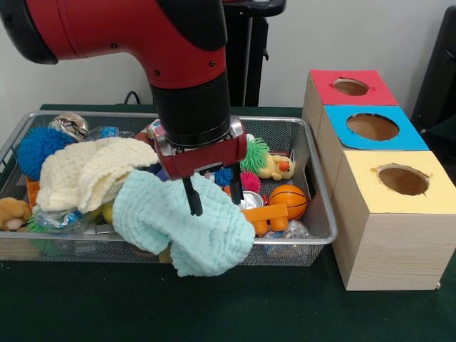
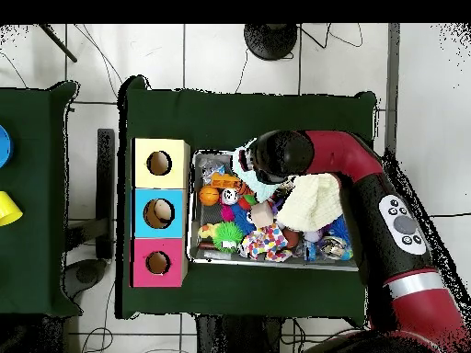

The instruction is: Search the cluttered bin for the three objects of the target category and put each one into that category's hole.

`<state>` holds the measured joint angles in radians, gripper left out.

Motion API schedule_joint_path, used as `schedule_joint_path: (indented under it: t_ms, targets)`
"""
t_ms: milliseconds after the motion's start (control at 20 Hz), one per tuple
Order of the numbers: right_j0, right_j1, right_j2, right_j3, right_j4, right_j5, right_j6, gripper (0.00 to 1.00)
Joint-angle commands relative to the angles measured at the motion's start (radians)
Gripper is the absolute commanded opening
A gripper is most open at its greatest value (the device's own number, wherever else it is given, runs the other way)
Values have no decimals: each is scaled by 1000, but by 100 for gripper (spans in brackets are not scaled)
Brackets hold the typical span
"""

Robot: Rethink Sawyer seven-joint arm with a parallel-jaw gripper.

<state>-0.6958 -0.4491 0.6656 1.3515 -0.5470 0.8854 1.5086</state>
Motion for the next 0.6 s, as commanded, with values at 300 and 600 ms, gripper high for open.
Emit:
schedule_joint_path:
  t_ms: [300, 600]
  targets:
    - [-6, 40, 27, -131, -74, 151, -385, 100]
    - [-5, 37, 20, -153, -88, 166, -405, 100]
